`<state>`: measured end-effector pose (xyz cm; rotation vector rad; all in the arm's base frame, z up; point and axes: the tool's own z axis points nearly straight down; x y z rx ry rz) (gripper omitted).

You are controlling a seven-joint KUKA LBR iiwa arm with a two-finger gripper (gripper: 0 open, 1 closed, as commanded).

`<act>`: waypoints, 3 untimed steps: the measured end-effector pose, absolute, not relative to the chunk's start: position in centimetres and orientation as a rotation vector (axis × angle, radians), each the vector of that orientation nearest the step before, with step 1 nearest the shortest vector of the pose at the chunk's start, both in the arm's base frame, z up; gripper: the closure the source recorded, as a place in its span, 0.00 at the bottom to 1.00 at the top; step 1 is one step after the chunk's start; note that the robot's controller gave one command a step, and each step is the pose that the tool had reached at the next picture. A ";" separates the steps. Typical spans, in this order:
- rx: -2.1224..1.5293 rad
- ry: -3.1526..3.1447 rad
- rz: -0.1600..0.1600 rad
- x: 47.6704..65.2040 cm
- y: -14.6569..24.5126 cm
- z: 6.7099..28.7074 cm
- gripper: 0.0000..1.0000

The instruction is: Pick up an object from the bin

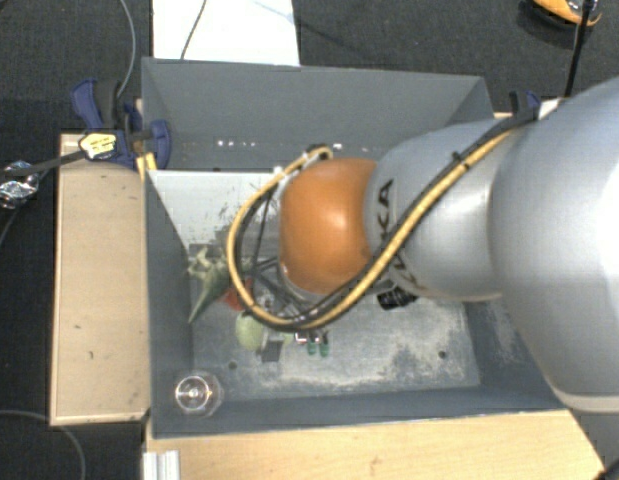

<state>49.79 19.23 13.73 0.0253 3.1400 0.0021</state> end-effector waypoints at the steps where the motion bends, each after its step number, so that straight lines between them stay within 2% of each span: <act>1: 0.024 3.140 0.002 49.8 19.2 13.7 0.00; 2: -0.011 3.138 0.004 50.3 18.5 17.5 1.00; 3: -0.010 3.138 0.004 50.3 18.5 17.5 1.00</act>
Offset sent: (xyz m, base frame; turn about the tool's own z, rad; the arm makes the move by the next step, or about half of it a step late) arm 0.0042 -0.0071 0.0369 -0.0293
